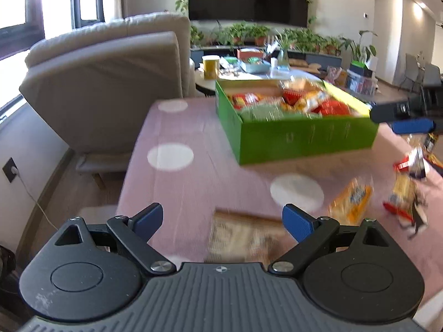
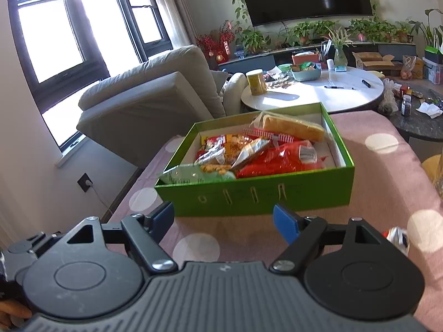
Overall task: Organize snacks
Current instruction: 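Withdraw the left gripper to the brown-print pastry bag while the right gripper moves to the sachima pack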
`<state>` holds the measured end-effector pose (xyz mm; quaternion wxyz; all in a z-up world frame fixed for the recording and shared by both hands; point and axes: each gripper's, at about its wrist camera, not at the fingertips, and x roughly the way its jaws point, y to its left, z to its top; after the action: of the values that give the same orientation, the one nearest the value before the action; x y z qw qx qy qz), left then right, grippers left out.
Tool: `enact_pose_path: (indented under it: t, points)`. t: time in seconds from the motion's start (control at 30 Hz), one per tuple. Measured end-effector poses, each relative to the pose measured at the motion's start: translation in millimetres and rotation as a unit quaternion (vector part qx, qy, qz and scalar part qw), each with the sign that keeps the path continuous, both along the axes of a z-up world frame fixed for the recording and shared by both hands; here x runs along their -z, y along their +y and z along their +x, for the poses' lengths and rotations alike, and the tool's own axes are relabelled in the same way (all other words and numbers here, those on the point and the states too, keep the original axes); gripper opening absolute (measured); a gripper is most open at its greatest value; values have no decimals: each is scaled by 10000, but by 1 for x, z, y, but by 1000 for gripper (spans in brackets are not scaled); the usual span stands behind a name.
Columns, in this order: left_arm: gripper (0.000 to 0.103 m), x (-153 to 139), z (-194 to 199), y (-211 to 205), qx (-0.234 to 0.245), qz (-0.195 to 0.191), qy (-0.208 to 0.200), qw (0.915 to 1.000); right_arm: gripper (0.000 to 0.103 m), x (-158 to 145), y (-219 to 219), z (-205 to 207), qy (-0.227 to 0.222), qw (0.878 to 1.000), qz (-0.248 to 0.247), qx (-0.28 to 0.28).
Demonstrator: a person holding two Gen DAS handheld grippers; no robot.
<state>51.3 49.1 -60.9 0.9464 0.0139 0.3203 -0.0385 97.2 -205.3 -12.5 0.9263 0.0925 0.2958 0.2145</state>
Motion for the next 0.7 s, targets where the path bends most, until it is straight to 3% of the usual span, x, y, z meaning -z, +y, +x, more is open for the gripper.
enact_pose_path:
  t: [0.2,0.4,0.7]
  points:
    - [93,20,-8,-5,286,102,269,9992,66,5,10,-13,-10,9997,-216,-114]
    - [93,30,-4,-9,229,280,342,9988,66,10,16,-17,72,9994,-297,-158]
    - [93,34,1,-5,152,112,384,9991,67,17,16,-18,195,9991,-349,-146]
